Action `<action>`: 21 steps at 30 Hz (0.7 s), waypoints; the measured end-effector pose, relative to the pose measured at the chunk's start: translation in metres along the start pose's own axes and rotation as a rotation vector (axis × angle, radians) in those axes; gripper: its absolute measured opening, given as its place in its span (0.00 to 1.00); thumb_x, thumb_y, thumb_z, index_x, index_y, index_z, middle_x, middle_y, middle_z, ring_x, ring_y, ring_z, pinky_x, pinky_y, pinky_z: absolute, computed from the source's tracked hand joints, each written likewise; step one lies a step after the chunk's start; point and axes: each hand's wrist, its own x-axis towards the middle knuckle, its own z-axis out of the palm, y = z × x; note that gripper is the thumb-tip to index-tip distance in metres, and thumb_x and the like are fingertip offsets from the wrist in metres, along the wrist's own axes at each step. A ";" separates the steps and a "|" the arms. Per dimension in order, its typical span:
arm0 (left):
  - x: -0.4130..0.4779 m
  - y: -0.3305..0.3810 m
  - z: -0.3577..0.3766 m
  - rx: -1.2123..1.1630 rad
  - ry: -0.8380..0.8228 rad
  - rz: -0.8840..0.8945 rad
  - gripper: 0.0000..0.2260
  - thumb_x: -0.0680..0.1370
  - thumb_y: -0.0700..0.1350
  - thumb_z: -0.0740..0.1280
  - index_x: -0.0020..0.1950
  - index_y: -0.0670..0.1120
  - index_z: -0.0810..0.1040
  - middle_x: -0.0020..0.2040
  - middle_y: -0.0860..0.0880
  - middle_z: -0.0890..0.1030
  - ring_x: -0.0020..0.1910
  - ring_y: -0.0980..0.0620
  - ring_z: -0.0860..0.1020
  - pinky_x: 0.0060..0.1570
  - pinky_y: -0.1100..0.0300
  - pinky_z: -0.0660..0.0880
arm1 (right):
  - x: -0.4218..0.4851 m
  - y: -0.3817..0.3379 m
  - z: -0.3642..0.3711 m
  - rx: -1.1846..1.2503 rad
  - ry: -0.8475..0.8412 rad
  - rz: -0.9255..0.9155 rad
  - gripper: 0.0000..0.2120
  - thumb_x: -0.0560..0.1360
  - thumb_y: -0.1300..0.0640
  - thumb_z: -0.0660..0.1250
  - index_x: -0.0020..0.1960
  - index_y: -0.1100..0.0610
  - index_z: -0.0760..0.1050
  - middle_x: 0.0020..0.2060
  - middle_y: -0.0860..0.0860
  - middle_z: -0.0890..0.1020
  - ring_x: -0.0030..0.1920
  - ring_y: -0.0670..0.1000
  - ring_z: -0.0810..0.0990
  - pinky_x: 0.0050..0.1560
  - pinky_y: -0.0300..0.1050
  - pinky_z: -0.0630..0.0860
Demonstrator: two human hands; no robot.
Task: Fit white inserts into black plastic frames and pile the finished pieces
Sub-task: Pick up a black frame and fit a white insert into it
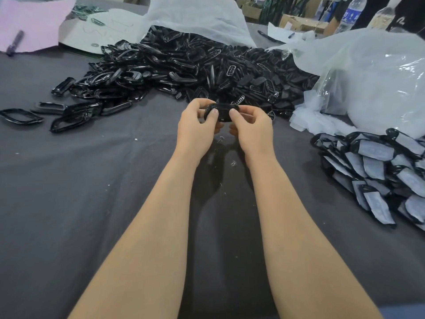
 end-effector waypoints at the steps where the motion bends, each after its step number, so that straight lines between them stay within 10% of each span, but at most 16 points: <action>1: 0.000 0.000 0.000 -0.001 -0.005 0.000 0.09 0.80 0.40 0.63 0.49 0.54 0.73 0.42 0.53 0.78 0.36 0.62 0.82 0.46 0.62 0.81 | 0.001 -0.001 -0.001 0.057 -0.011 0.030 0.07 0.77 0.61 0.67 0.54 0.60 0.75 0.40 0.50 0.80 0.36 0.45 0.80 0.41 0.39 0.80; 10: -0.001 0.000 0.002 0.067 -0.001 -0.011 0.08 0.79 0.40 0.65 0.54 0.52 0.74 0.47 0.50 0.83 0.43 0.57 0.83 0.49 0.60 0.81 | 0.001 -0.001 0.000 0.104 0.014 0.045 0.04 0.76 0.63 0.67 0.49 0.58 0.73 0.39 0.51 0.79 0.34 0.45 0.78 0.38 0.36 0.80; 21: -0.003 0.001 0.007 0.089 0.071 0.007 0.08 0.79 0.38 0.64 0.51 0.51 0.73 0.43 0.49 0.82 0.32 0.63 0.80 0.34 0.70 0.76 | 0.006 -0.002 -0.014 -0.508 0.171 -0.188 0.12 0.78 0.53 0.64 0.56 0.59 0.79 0.53 0.55 0.81 0.55 0.52 0.77 0.56 0.39 0.69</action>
